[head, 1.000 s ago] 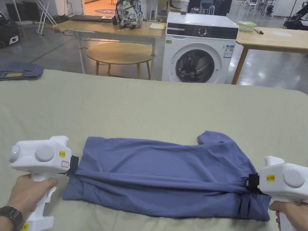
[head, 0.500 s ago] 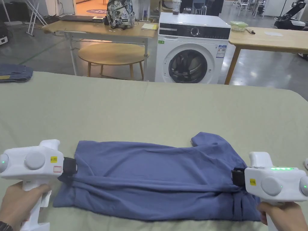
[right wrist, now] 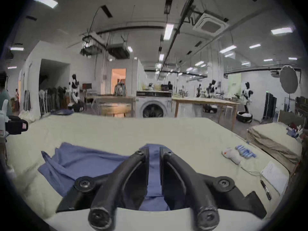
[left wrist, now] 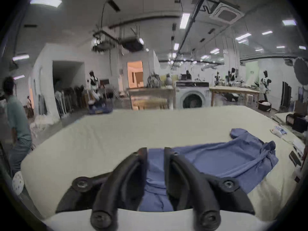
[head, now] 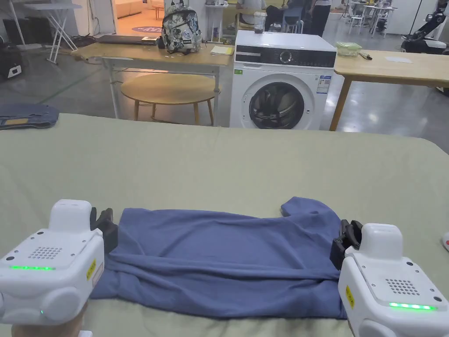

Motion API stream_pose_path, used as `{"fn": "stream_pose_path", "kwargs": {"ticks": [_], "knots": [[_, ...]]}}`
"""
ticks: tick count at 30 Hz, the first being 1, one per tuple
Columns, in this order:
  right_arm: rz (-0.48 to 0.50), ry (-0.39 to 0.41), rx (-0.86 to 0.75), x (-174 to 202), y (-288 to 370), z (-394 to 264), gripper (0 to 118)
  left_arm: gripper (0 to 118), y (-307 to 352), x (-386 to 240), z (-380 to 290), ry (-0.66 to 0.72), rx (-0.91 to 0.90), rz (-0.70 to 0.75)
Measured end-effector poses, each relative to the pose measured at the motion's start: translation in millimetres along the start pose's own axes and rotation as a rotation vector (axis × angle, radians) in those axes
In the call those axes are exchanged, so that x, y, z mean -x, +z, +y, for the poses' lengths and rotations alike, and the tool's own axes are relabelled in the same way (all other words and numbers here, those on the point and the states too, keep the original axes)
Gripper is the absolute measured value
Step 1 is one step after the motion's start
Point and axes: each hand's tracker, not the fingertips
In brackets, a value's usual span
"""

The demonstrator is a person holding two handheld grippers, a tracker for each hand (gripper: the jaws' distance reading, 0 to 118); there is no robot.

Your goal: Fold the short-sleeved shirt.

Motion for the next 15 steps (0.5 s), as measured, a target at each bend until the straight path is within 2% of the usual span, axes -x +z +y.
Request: {"fn": "stream_pose_path", "kwargs": {"ticks": [2,4,9,12,15], "knots": [[0.03,-0.031,-0.023,2.5,7.0,2.3,2,1,12.3,-0.3,2.5,0.009,-0.055,0.016],[0.005,-0.025,-0.051,8.5,14.0,3.5,0,0,20.6,0.7,2.3,-0.005,-0.089,0.038],[0.05,-0.013,-0.076,13.3,28.9,5.9,0,0,29.5,6.4,-0.1,-0.036,-0.083,0.019],[0.053,0.003,-0.077,15.9,32.3,5.4,0,0,21.0,16.7,-6.8,-0.012,0.004,-0.003],[0.061,0.01,-0.058,15.3,29.9,3.0,0,0,-6.1,36.8,-13.9,0.041,0.169,-0.04]]}}
